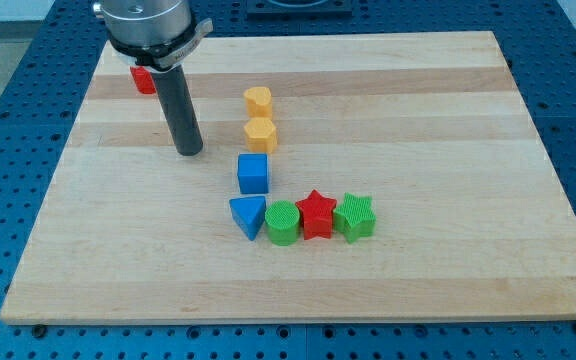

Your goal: Move the yellow hexagon towards the upwards of the board

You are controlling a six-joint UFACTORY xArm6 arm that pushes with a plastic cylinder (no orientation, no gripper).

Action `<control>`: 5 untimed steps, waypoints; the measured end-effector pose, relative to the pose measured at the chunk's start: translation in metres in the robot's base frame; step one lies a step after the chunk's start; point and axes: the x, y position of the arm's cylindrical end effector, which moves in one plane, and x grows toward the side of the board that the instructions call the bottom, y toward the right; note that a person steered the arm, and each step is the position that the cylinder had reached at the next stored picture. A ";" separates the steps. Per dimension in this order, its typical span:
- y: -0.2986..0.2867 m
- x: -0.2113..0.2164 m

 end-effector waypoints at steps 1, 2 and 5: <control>0.005 -0.008; 0.039 -0.004; 0.090 -0.010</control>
